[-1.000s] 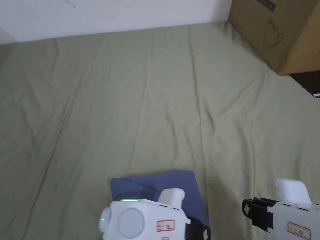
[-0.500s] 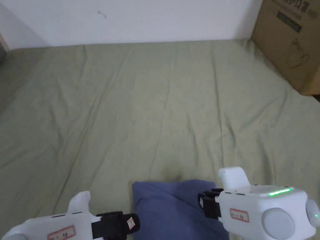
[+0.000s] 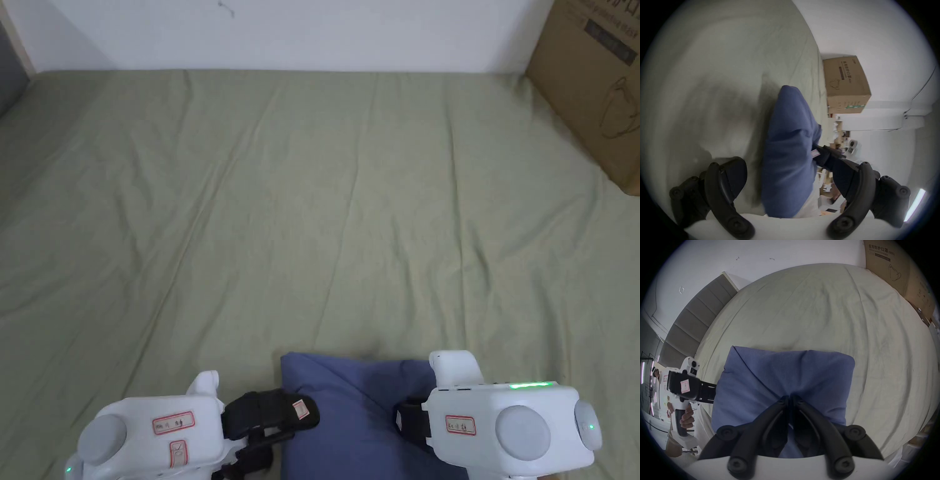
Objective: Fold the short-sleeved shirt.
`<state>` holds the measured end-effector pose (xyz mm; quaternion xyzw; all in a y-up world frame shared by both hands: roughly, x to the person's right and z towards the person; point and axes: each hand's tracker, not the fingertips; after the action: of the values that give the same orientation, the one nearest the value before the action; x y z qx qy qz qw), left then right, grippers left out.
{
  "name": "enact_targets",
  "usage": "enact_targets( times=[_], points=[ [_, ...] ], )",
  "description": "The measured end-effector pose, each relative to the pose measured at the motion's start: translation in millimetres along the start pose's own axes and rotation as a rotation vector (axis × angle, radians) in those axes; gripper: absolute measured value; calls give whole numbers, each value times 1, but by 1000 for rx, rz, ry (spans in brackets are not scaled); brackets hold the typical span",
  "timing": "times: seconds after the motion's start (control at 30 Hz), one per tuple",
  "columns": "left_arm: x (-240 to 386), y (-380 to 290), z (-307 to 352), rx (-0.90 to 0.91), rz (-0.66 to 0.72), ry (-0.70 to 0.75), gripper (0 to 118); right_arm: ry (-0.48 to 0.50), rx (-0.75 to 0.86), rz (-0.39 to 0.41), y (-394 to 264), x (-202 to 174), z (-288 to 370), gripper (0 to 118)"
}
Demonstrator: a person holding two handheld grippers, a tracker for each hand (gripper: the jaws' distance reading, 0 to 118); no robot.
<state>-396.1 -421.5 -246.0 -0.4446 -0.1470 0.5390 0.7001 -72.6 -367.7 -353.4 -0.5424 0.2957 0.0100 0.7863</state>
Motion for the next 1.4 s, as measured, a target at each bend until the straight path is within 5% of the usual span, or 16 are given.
enact_targets(
  times=[0.2,0.23,0.3,0.37,0.43,0.67,0.83,1.1,1.33,1.4],
  points=[
    [4,10,-34,-85,18,-95,102,7,8,-14,-1,2,1,5],
    [7,9,-38,-87,13,-94,91,8,9,-17,-2,2,2,5],
    [18,2,-45,-94,-49,-1,33,0,14,-17,-2,0,3,5],
    [11,2,-49,-89,-36,55,31,-15,20,-6,-2,-2,6,5],
    [0,7,-41,-97,83,-88,29,-17,25,-3,-2,-5,10,5],
    [23,30,28,-61,-170,118,29,3,116,-11,12,-18,34,5],
    [4,83,130,33,-269,379,28,-3,136,10,22,-29,34,5],
    [-37,156,276,132,-176,738,28,-21,128,5,27,-36,28,5],
    [-59,201,338,97,-206,1238,29,-65,135,-31,31,-33,30,5],
    [-68,205,345,118,-194,1313,50,-73,132,-33,31,-32,30,5]
  ],
)
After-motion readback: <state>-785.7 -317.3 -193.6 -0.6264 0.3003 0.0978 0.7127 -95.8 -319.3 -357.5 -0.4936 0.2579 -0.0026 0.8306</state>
